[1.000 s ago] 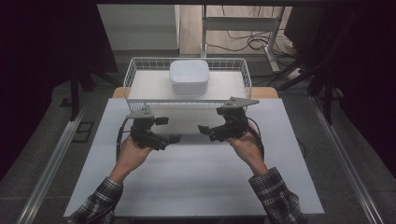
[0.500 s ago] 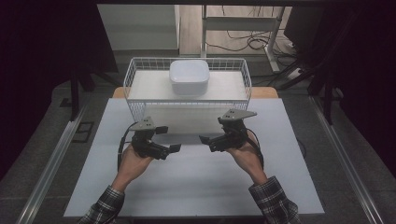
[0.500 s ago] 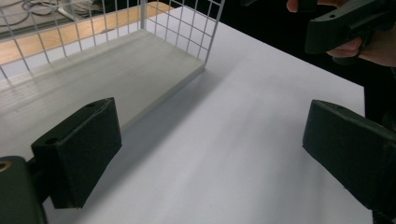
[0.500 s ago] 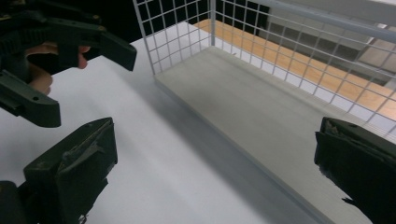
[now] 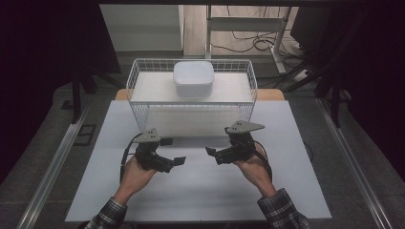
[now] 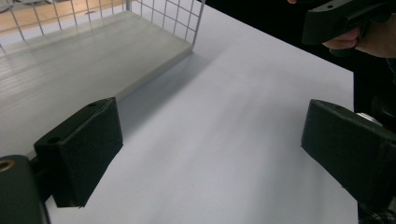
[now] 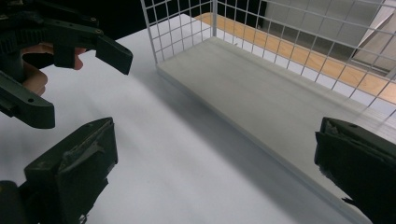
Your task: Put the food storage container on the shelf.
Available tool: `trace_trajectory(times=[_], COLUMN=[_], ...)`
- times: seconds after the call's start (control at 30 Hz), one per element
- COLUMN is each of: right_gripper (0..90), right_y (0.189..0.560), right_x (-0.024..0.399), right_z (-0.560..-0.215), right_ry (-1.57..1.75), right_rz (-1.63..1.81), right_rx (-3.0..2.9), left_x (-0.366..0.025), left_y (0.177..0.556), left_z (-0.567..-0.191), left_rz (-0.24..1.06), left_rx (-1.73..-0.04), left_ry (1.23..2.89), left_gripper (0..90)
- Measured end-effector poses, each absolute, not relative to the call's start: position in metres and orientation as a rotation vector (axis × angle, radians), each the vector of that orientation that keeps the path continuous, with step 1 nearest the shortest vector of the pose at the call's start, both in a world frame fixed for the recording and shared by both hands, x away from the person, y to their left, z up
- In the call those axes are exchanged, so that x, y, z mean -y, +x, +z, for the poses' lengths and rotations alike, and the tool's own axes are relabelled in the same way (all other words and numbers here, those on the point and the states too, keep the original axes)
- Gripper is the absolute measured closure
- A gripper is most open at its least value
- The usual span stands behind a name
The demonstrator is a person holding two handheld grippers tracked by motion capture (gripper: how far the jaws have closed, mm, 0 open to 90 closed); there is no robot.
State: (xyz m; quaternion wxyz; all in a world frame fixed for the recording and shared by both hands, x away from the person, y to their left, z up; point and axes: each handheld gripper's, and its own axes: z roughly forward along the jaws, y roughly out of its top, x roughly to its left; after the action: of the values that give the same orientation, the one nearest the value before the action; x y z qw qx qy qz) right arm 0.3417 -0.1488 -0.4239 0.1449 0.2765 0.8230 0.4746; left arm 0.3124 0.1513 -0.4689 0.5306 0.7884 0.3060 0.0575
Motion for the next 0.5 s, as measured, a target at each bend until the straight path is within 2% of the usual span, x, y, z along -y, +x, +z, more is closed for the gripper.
trace_trajectory(times=[0.5], right_gripper=[0.0], right_y=[0.33], right_x=[0.151], right_z=[-0.44], right_ry=[0.797], right_rz=[1.338], right_rx=[-2.414], left_x=[-0.147], left_y=[0.299], left_z=[-0.483], left_rz=[0.126], left_rx=[-0.74], left_ry=[1.919], left_gripper=[6.2])
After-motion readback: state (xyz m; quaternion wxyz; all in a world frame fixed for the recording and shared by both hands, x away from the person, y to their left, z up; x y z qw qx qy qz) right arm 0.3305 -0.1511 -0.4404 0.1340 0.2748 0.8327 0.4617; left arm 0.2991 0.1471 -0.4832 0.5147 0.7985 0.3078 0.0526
